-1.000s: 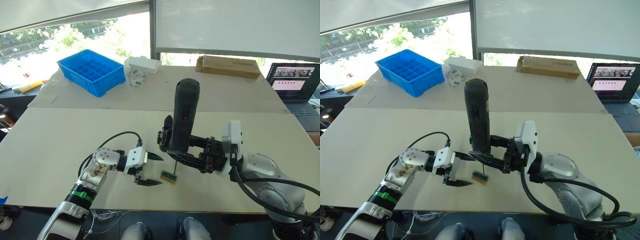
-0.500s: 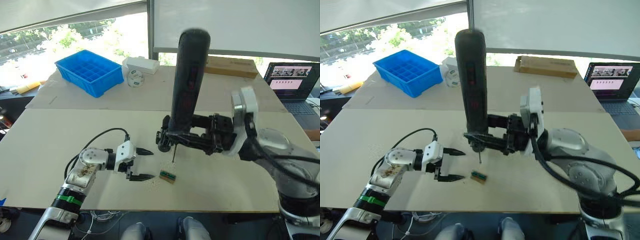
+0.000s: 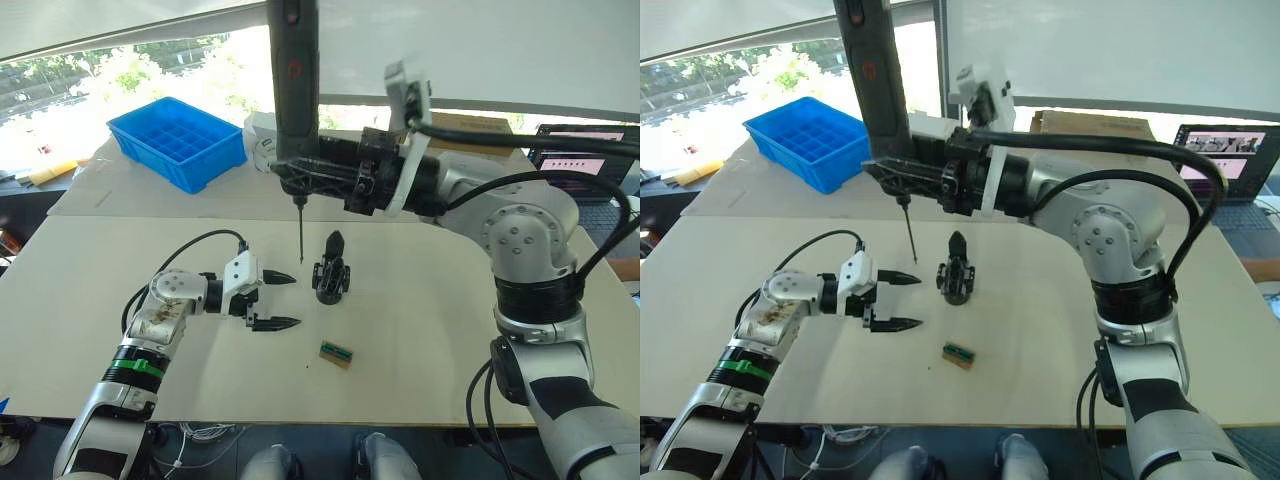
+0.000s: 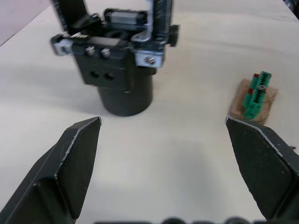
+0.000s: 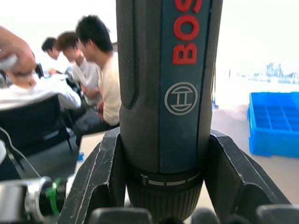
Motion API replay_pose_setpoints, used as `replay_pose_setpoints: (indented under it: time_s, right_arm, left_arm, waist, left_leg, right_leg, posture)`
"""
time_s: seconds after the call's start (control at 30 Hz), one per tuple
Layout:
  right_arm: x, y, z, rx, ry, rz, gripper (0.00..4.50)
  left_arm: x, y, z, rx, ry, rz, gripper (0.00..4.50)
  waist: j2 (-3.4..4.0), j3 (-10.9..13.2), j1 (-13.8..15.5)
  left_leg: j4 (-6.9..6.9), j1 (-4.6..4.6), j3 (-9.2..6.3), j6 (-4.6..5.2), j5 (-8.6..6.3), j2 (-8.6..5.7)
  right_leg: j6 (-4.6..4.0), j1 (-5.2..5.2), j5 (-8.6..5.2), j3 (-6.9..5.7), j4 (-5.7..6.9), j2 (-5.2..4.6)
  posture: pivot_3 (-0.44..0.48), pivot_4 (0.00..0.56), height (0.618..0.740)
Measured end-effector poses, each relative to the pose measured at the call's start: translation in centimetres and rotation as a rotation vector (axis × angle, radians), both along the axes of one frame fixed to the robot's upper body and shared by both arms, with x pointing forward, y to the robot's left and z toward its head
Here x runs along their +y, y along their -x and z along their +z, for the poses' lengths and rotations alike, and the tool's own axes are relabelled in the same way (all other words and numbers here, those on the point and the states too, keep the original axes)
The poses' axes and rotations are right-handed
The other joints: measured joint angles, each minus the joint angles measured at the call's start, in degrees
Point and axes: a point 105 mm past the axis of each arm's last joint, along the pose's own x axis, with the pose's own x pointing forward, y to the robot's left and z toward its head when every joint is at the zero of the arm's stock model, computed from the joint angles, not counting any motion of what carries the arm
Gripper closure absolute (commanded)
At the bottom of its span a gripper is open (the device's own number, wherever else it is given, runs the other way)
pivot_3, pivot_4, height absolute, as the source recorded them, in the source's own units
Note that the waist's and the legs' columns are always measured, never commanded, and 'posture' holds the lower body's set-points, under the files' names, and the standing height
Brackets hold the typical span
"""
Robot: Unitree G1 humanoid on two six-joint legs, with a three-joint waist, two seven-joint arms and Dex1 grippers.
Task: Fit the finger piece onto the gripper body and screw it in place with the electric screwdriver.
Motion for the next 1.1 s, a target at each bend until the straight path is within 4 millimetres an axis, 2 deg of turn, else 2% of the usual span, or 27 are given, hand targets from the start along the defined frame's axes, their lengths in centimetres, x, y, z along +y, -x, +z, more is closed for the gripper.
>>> replay_pose_setpoints:
  time_s: [0.17, 0.37, 0.77, 1.1]
  right_arm:
    - [-0.1, -1.6, -1.6, -0.031, 0.049, -0.051, 2.58]
    - [-0.7, -2.5, -3.2, -0.045, 0.083, -0.078, 2.58]
    - [-0.4, -2.5, -4.1, -0.030, 0.078, -0.073, 2.58]
    - [-0.6, -2.3, -4.6, -0.026, 0.088, -0.072, 2.58]
  left_arm:
    - [-0.5, -1.1, 0.4, -0.024, 0.013, 0.012, 0.00]
    - [-1.2, -1.5, 0.4, -0.013, 0.033, 0.009, 0.00]
    - [-1.8, -2.1, -0.5, 0.010, 0.023, 0.013, 0.00]
    - [-2.3, -2.1, -0.4, -0.007, 0.020, -0.002, 0.00]
  waist:
    - [0.00, 0.00, -0.21]
    - [0.00, 0.00, -0.45]
    - [0.00, 0.00, -0.56]
    - [0.00, 0.00, -0.58]
  left_leg:
    - [-0.01, -0.05, 0.00, -0.01, 0.01, 0.03]
    - [-0.01, -0.04, 0.01, -0.02, 0.01, 0.06]
    - [-0.01, -0.04, 0.01, -0.03, 0.01, 0.06]
    - [-0.01, -0.04, 0.01, -0.03, 0.01, 0.06]
  right_leg:
    - [0.02, -0.03, -0.01, -0.06, -0.06, 0.08]
    - [0.02, -0.03, -0.01, -0.06, -0.06, 0.12]
    - [0.01, -0.03, -0.01, -0.05, -0.07, 0.13]
    - [0.01, -0.03, -0.01, -0.05, -0.06, 0.13]
  posture:
    - [0.000, 0.150, 0.738]
    - [0.000, 0.150, 0.738]
    - [0.000, 0.150, 0.738]
    - [0.000, 0.150, 0.738]
